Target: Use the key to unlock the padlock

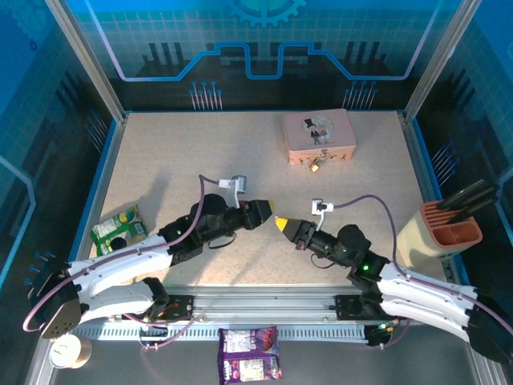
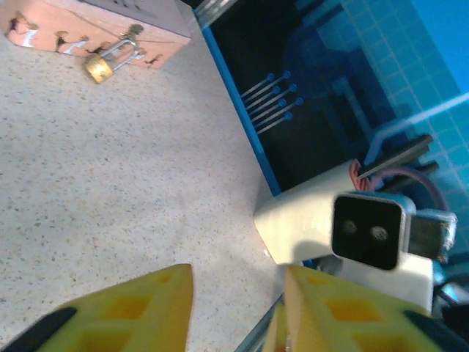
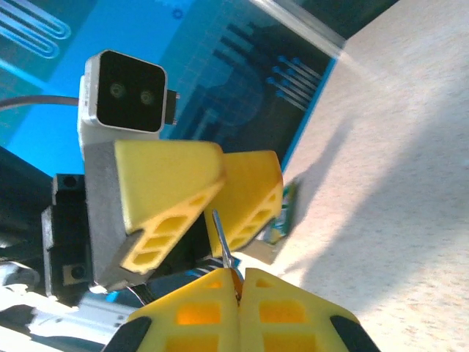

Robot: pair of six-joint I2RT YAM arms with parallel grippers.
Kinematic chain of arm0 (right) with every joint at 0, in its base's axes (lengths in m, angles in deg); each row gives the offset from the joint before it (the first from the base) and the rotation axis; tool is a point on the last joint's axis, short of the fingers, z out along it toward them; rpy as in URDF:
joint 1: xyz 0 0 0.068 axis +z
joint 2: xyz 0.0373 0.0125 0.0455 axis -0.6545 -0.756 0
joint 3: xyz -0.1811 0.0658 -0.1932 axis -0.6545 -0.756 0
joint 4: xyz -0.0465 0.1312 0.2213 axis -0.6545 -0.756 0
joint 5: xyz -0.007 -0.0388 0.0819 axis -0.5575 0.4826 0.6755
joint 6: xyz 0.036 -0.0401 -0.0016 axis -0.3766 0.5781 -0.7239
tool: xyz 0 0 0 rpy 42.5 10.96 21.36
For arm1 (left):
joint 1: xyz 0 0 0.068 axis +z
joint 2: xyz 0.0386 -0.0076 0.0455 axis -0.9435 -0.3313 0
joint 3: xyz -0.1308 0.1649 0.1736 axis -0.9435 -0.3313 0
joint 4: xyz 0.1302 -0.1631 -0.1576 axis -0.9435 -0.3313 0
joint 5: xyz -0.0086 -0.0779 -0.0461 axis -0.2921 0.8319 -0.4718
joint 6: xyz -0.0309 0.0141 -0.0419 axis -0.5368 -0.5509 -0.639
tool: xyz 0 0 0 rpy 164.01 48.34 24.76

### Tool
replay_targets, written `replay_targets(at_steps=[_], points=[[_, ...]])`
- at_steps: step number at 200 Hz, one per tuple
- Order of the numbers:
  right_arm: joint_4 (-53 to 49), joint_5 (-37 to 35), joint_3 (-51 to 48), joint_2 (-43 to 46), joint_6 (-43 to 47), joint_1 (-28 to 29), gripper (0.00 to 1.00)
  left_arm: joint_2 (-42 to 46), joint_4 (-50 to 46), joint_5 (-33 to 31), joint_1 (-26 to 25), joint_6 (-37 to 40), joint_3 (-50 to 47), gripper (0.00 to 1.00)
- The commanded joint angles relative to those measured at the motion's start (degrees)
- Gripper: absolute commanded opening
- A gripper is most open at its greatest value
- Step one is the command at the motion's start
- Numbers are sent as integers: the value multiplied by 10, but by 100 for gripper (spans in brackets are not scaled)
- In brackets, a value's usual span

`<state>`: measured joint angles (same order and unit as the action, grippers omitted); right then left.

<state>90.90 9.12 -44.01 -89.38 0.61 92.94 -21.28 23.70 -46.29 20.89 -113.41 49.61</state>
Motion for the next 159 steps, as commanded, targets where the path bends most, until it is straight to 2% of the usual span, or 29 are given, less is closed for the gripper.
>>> replay_targets(at_steps=[1,17,35,52,70,100,129,159], points=[[-236,-76,59,59,57,-5,0,-18,-42,-25,30,25,32,45],[-385,-111,105,88,81,-11,0,-46,-47,-6,61,25,49,46],[-508,-140,152,109,100,-13,0,-96,-59,12,88,37,88,48],[-610,-160,193,124,110,-13,0,-152,-77,20,96,50,141,53],[-702,-183,237,139,118,-12,0,-211,-117,0,97,61,207,58],[-814,-216,298,155,122,-12,0,-310,-172,-24,98,76,313,64],[-914,-248,351,163,117,-13,0,-411,-225,-16,97,78,417,68],[-970,-268,362,170,106,-13,0,-512,-297,-22,85,92,536,72]])
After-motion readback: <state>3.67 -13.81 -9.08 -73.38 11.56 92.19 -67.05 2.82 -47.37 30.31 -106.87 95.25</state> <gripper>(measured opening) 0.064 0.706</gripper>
